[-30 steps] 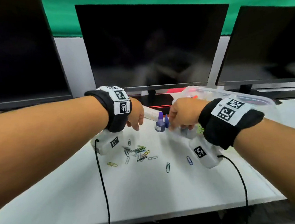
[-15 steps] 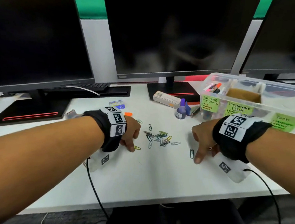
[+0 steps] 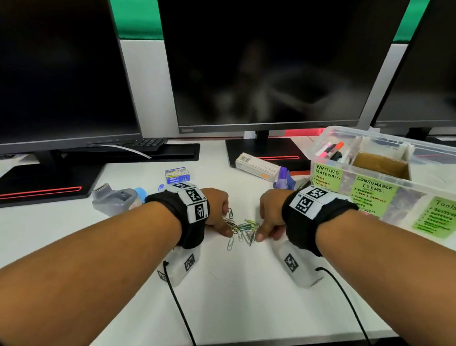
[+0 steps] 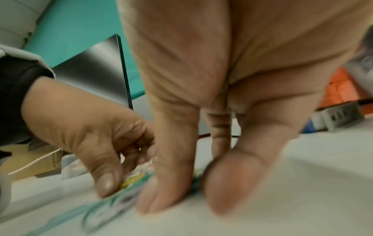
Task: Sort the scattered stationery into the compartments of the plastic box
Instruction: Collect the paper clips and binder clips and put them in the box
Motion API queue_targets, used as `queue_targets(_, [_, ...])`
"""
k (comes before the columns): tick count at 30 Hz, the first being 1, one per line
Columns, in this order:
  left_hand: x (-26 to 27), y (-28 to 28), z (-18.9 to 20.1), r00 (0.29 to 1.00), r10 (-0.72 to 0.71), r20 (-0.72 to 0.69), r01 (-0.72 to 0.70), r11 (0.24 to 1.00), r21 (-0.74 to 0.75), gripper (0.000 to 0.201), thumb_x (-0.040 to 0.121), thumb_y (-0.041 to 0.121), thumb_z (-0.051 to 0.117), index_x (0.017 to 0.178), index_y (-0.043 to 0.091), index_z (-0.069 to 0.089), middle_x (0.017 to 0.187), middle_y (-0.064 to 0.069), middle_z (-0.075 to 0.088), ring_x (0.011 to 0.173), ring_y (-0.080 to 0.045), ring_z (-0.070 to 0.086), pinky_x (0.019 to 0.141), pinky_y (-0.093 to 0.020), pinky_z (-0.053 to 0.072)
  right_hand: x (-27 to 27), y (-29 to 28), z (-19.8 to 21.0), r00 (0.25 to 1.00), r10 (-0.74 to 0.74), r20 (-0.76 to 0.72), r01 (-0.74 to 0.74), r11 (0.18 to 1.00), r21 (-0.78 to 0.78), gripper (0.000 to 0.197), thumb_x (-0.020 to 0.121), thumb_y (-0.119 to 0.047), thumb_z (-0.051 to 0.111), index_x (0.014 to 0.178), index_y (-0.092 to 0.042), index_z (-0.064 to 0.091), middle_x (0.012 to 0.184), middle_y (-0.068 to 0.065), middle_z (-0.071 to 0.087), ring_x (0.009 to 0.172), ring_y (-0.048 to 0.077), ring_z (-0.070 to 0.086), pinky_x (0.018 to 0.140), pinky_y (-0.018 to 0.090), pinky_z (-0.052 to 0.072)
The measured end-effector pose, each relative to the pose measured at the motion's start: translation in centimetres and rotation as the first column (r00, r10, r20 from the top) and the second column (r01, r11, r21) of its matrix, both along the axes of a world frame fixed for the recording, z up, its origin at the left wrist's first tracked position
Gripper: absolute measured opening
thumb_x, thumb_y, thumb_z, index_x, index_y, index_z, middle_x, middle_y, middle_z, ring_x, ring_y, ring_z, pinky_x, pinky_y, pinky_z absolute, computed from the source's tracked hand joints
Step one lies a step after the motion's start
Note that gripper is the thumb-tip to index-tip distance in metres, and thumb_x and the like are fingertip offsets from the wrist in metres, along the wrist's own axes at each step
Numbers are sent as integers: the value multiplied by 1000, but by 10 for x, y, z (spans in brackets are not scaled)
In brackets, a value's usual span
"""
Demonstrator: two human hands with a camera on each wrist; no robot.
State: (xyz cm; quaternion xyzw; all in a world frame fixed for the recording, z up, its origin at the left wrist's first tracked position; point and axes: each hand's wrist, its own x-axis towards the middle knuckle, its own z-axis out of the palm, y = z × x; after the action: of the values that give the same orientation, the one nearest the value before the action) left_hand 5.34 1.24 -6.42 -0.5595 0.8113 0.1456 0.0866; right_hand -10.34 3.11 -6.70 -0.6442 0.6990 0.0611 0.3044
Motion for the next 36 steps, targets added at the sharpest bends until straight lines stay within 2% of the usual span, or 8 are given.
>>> queue_targets(3, [11,1,2,999,50,-2,-50,996,-80,64,65,45,82,112,16,52,115,-4,58,98,-22,55,79,-29,43,16,-11,6,999,49,-20,-51,993,-103,38,64,-25,87,89,-7,64,80,8,72,69,22,68,83,34,58])
queue_targets(7, [30,1,4,980,125,152,-110,988,-104,88,62,61,76,130,15,44,128,-8,48,118,-27,51,93,-38,45,33,-26,19,951,151,-269,-222,941,-257,56,74,-42,76,117,-7,63,113,8,66,102,26,62,91,35,52])
queue_targets(12, [35,8,-12,974,64,216,-55,997,-47,82,82,66,52,138,8,37,141,-11,42,126,-28,47,100,-39,40,52,-26,13,853,326,-409,-417,896,-155,43,94,-20,47,135,-8,50,135,11,53,123,28,52,103,34,42])
queue_targets(19, [21,21,-12,972,-56,229,73,995,-66,68,91,55,46,135,4,41,137,-11,45,123,-28,49,92,-34,41,51,-7,11,756,500,-423,-572,818,-56,40,94,-10,44,133,-10,51,132,10,56,122,27,52,105,36,42])
queue_targets(22, [18,20,-9,974,-41,222,59,996,-73,70,84,58,56,130,6,47,130,-9,52,118,-25,53,82,-29,40,35,8,15,795,486,-363,-556,823,-118,46,94,-9,43,140,-15,45,141,6,49,131,24,44,111,32,34])
queue_targets(27, [9,12,-2,989,17,145,-4,996,-85,93,68,65,68,134,8,37,132,-9,47,121,-26,49,100,-37,42,19,20,18,871,330,-363,-397,909,-125,52,90,-30,56,137,-9,46,139,9,50,128,25,47,106,33,40])
queue_targets(30, [2,15,0,983,-31,180,37,999,-30,75,76,59,65,127,8,48,124,-8,58,106,-25,58,90,-31,44,21,29,13,830,375,-414,-439,896,-69,43,87,-28,57,123,-5,59,125,12,61,116,28,57,97,35,48])
queue_targets(36, [-1,31,3,972,-182,150,189,981,-35,60,86,43,61,134,9,46,133,-9,55,122,-27,52,102,-34,43,14,34,18,886,357,-296,-412,899,-148,46,86,-26,61,127,-6,56,128,13,57,117,27,54,98,33,46])
